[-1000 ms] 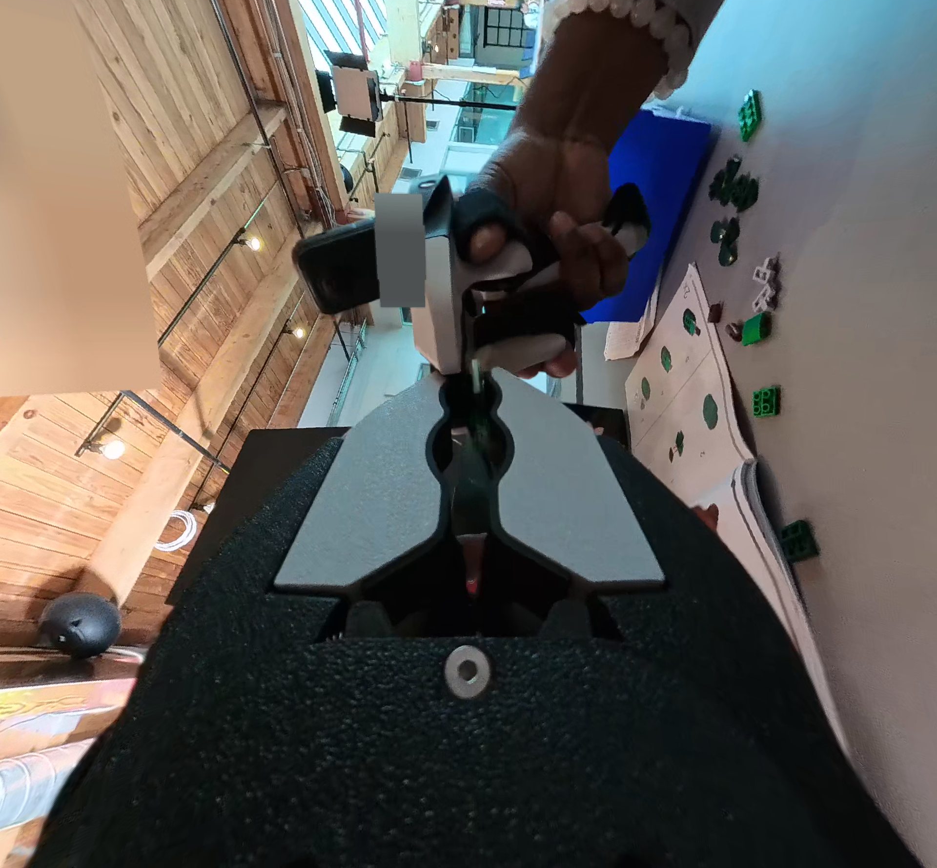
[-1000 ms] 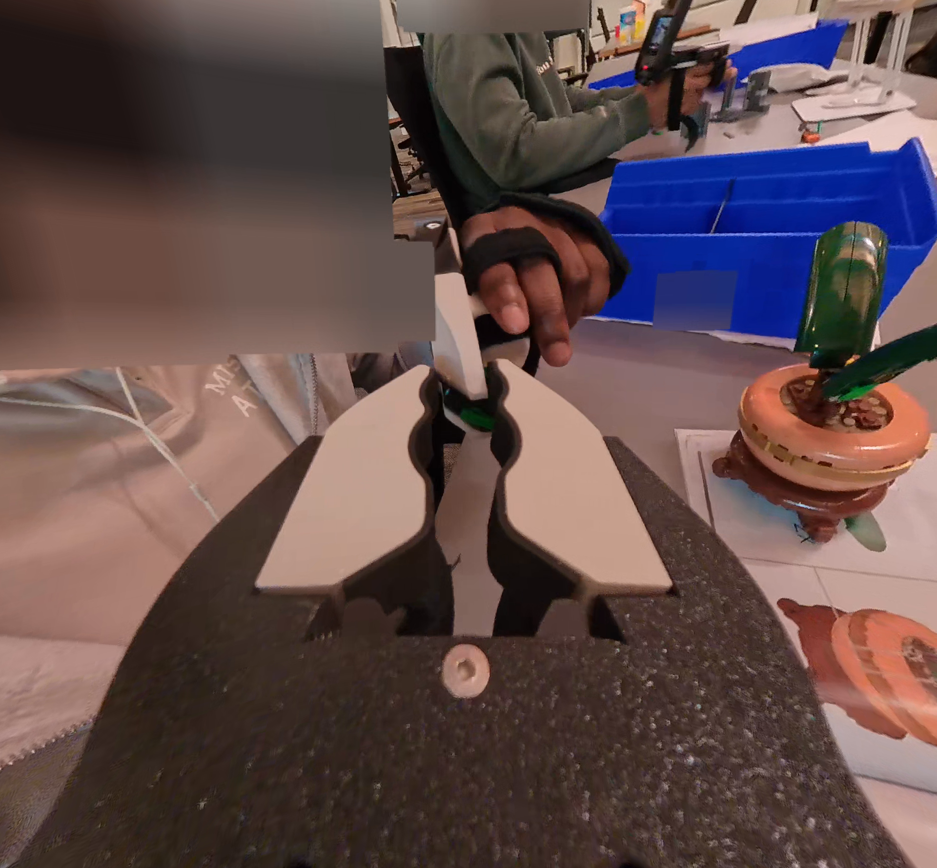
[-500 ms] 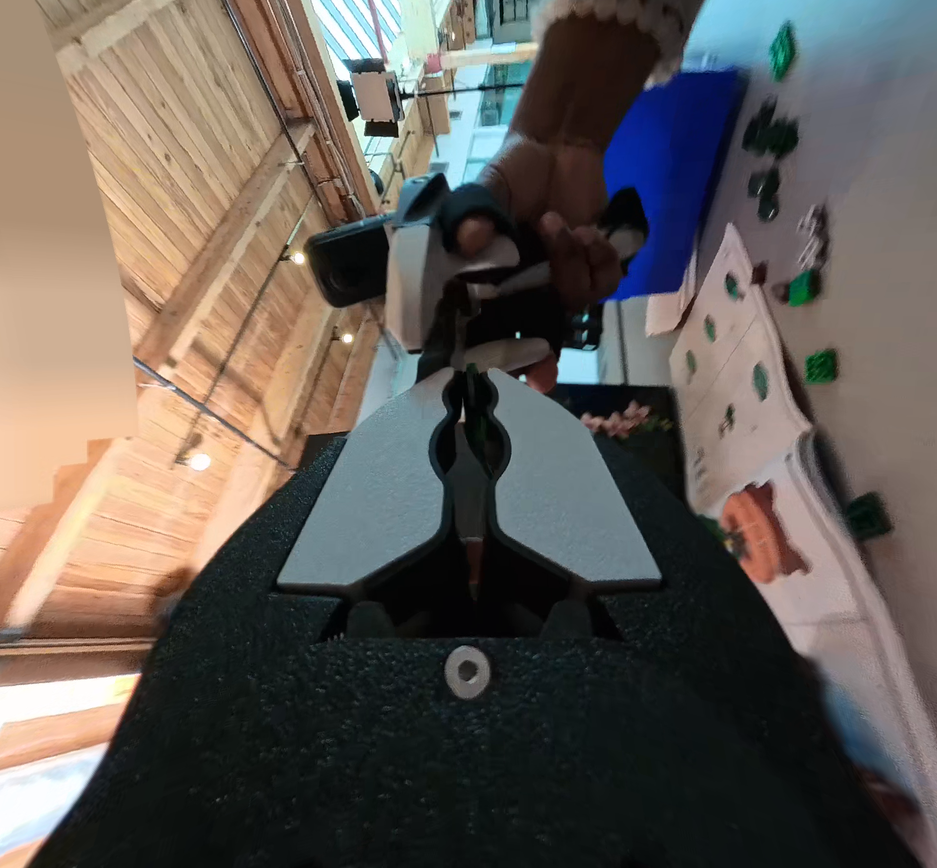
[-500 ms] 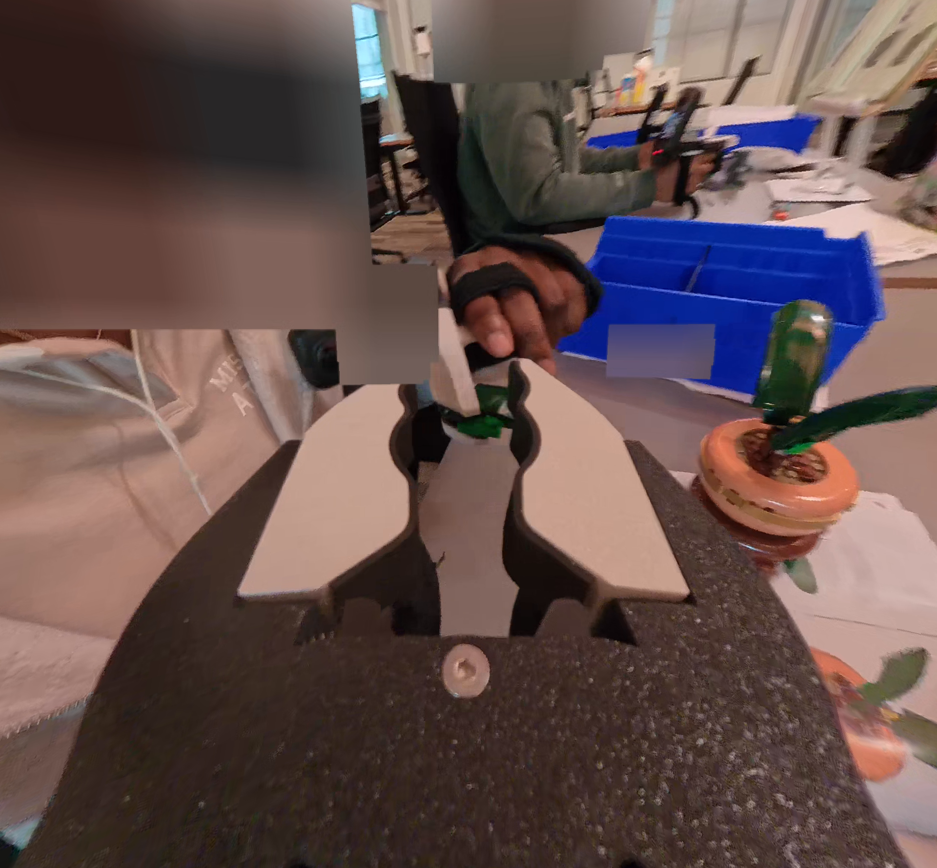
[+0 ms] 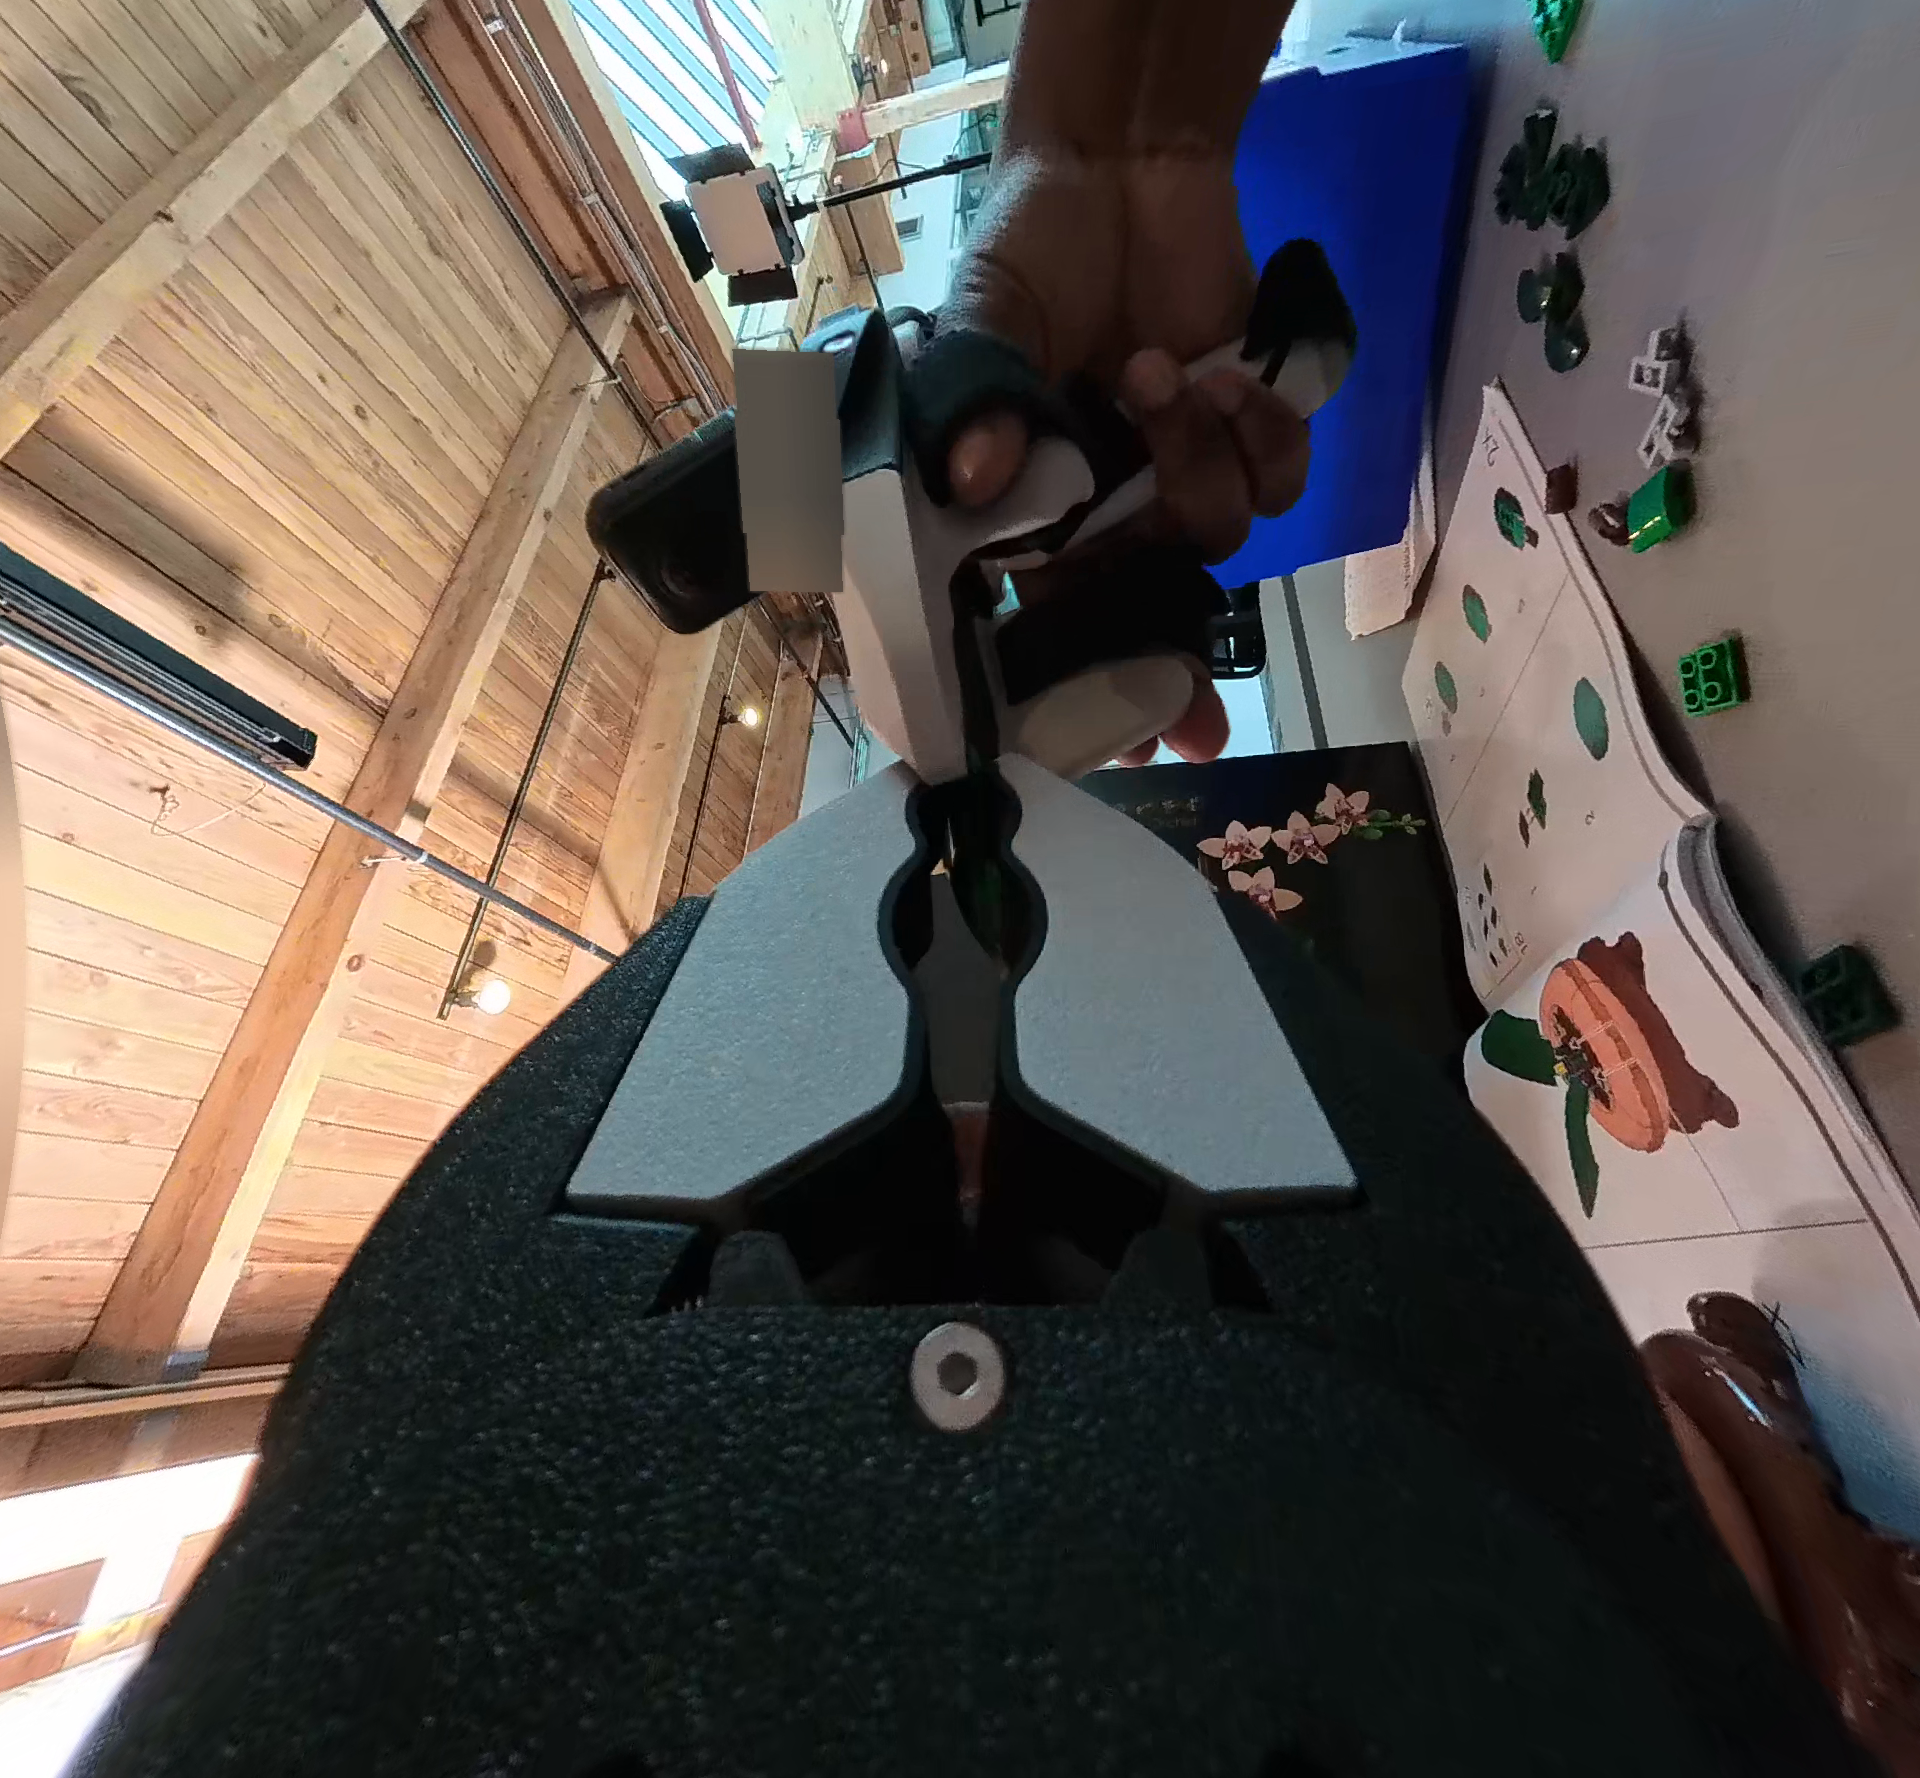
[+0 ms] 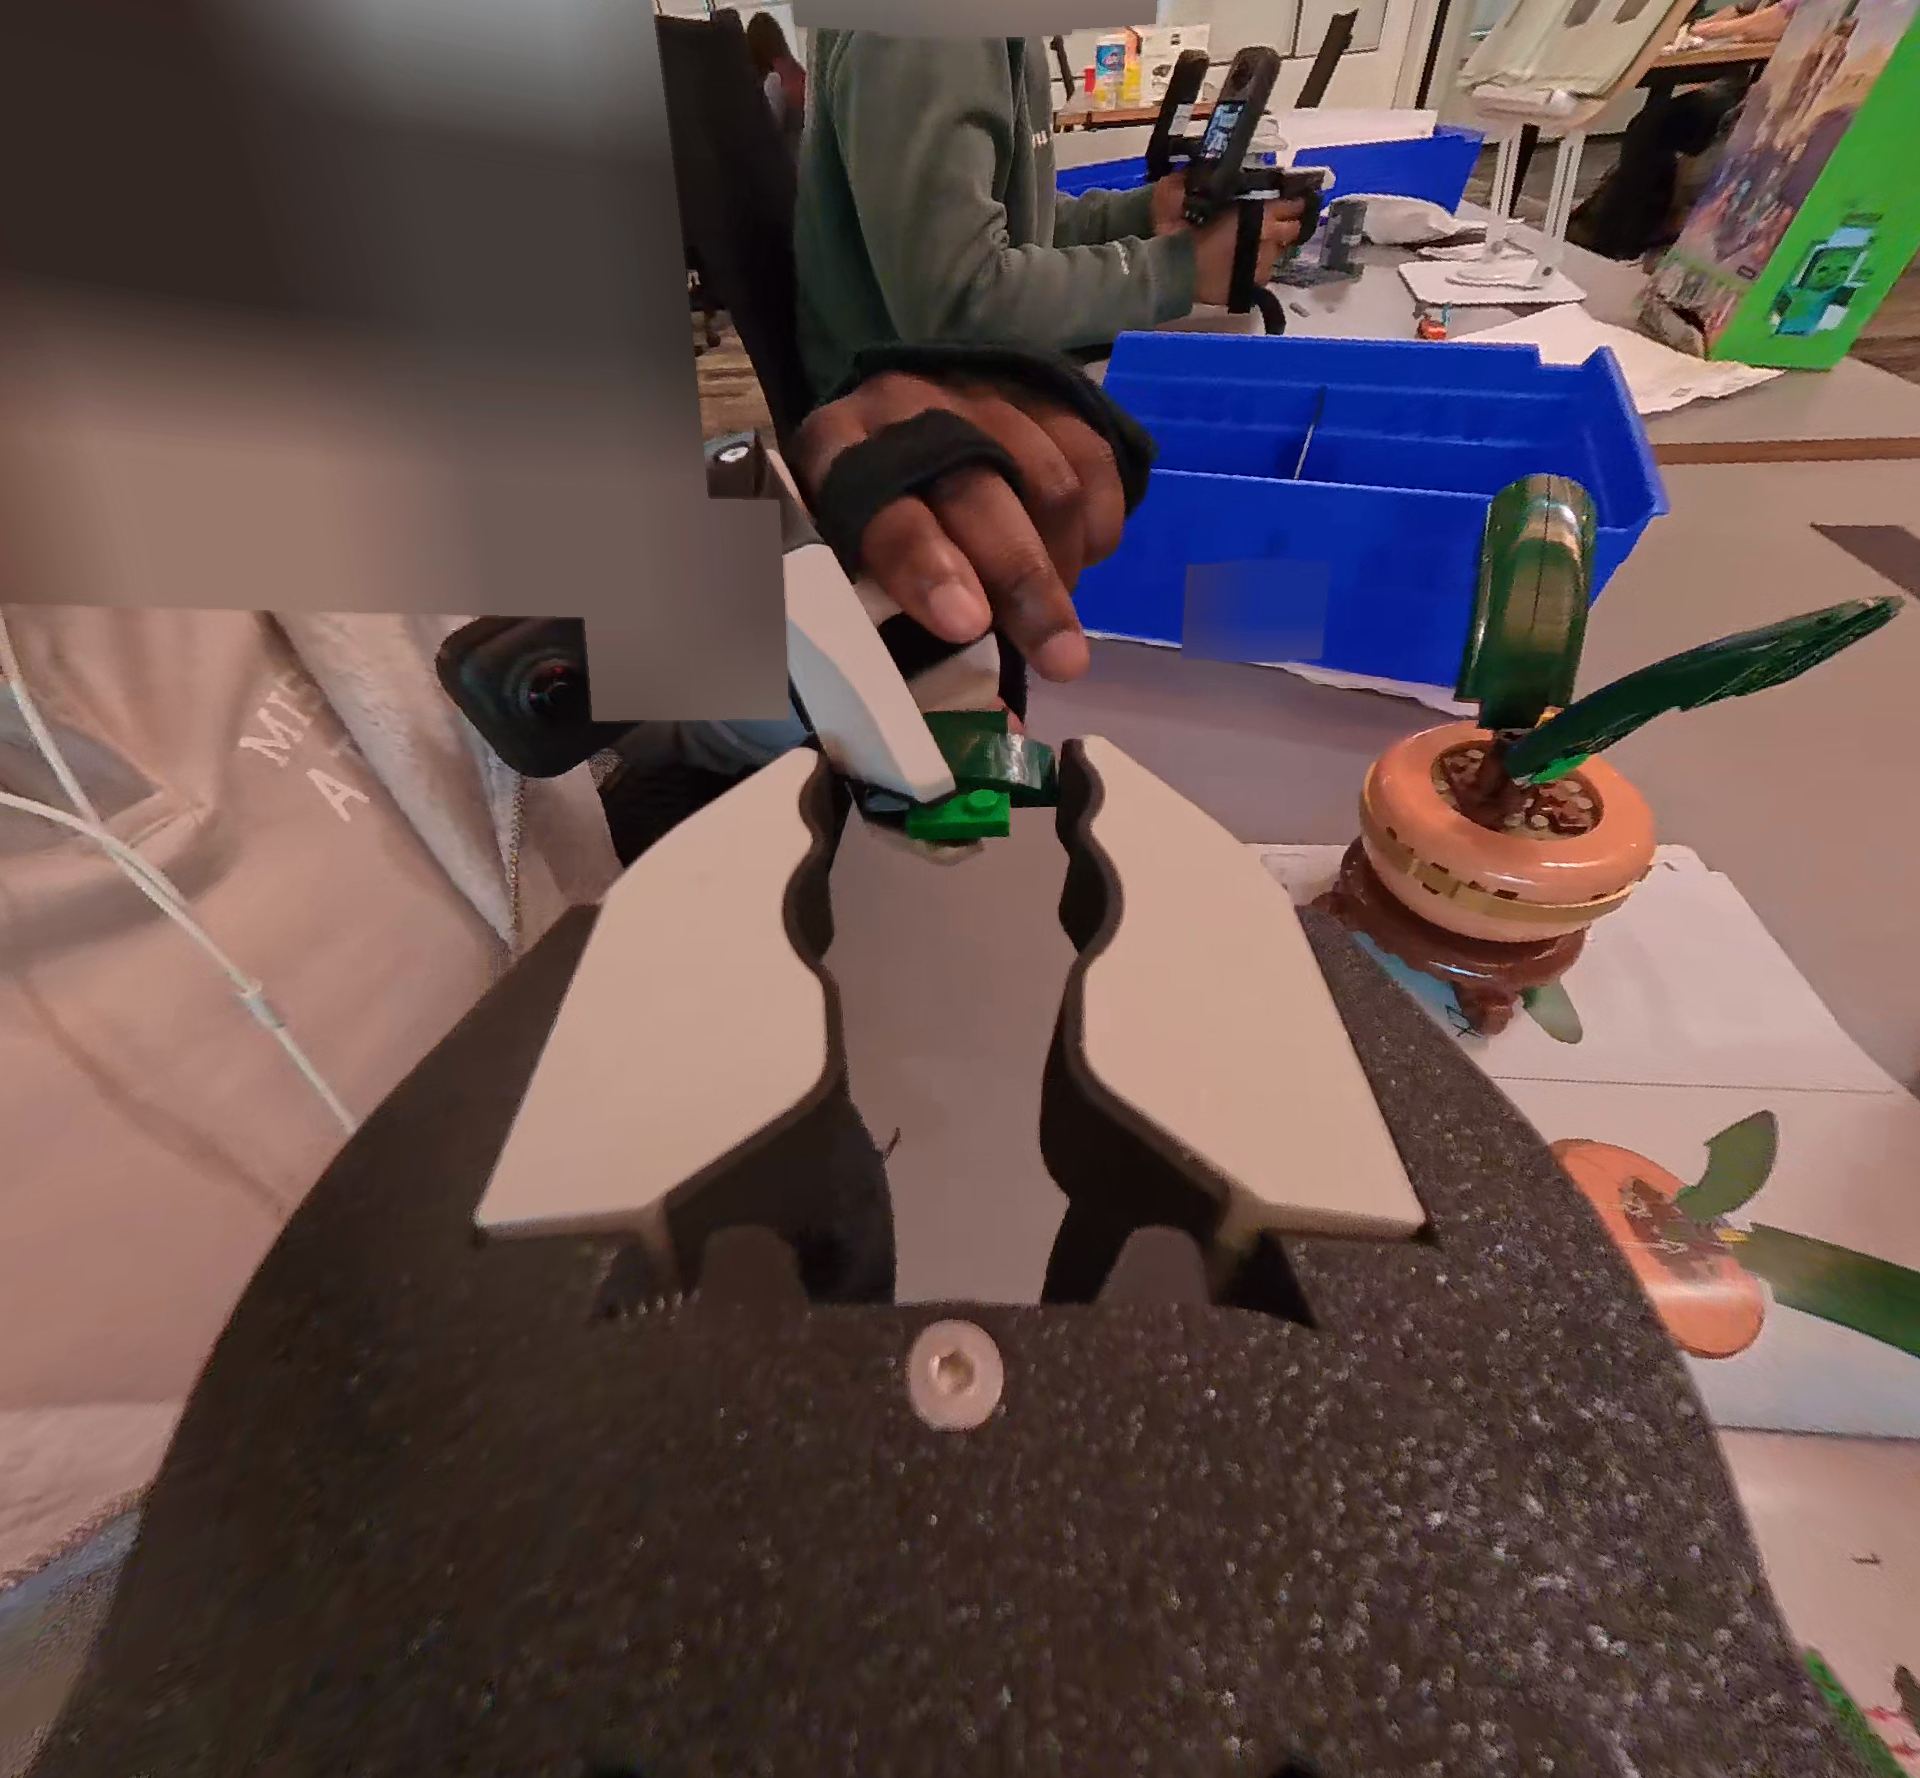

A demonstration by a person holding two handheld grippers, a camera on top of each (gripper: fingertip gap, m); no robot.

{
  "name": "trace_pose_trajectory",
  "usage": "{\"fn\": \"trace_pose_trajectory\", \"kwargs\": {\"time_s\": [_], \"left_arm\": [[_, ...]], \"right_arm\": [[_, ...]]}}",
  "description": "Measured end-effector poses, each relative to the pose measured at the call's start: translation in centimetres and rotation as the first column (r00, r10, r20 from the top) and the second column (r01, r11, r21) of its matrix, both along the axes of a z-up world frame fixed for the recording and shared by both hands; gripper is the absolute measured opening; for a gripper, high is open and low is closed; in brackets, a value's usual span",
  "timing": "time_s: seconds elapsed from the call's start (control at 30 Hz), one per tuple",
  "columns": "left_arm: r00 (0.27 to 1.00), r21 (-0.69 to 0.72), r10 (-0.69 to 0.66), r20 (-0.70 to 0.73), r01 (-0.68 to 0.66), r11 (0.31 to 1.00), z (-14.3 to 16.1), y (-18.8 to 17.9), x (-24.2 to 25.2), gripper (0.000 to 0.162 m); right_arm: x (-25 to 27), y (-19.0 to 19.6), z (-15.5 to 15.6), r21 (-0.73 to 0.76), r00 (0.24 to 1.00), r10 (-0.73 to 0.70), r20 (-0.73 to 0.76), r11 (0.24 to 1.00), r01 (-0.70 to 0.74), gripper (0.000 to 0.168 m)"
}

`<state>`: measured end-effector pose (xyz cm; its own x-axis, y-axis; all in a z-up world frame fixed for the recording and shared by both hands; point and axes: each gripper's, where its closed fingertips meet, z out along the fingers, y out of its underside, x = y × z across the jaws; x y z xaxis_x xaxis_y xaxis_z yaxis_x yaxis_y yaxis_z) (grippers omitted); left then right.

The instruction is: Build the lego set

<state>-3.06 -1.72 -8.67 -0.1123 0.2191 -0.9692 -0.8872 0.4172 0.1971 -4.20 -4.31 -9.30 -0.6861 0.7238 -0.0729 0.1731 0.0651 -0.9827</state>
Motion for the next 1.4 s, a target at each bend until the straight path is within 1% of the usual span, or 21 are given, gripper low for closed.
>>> {"fn": "trace_pose_trajectory", "kwargs": {"time_s": [0.03, 0.1, 0.17, 0.27, 0.43, 0.57, 0.67, 1.1, 1.4], "left_arm": [[1.000, -0.006, -0.003, 0.004, 0.003, 1.000, -0.1, 0.0, 0.0, 0.005], [1.000, -0.028, -0.008, 0.022, 0.009, 1.000, -0.2, 0.0, 0.0, 0.006], [0.998, -0.042, -0.019, 0.054, 0.021, 0.999, -0.2, 0.0, 0.0, 0.010], [0.991, -0.073, -0.050, 0.125, 0.059, 0.996, -0.1, -0.2, 0.1, 0.012], [0.963, -0.135, -0.084, 0.257, 0.122, 0.983, 0.0, -0.2, -0.3, 0.021], [0.949, -0.149, -0.095, 0.300, 0.145, 0.978, 0.3, -0.3, -0.5, 0.028], [0.942, -0.152, -0.103, 0.318, 0.158, 0.976, 0.5, -0.3, -0.7, 0.030], [0.963, -0.115, -0.087, 0.255, 0.120, 0.986, 1.2, 0.2, -0.9, 0.024], [0.958, -0.112, -0.095, 0.271, 0.129, 0.985, 1.2, 0.2, -0.8, 0.024]], "right_arm": [[0.0, 0.0, -0.1, 0.013, 1.000, 0.004, -0.007, 1.000, -0.003, 0.040], [0.2, -0.3, -0.1, 0.019, 0.999, 0.046, -0.017, 0.999, -0.045, 0.034], [0.2, -0.2, 0.0, 0.016, 0.997, 0.069, -0.022, 0.997, -0.069, 0.034], [0.2, -0.4, -0.2, 0.006, 0.990, 0.138, -0.008, 0.990, -0.138, 0.033], [0.3, -0.9, -0.5, -0.044, 0.960, 0.272, 0.065, 0.962, -0.269, 0.033], [0.2, -1.0, -0.6, -0.065, 0.937, 0.332, 0.104, 0.943, -0.327, 0.033], [0.0, -1.0, -0.4, -0.065, 0.933, 0.343, 0.107, 0.939, -0.338, 0.034], [0.3, -0.6, 0.3, -0.038, 0.939, 0.333, 0.092, 0.943, -0.331, 0.035], [0.2, -0.3, 0.2, -0.041, 0.942, 0.323, 0.093, 0.946, -0.320, 0.039]]}}
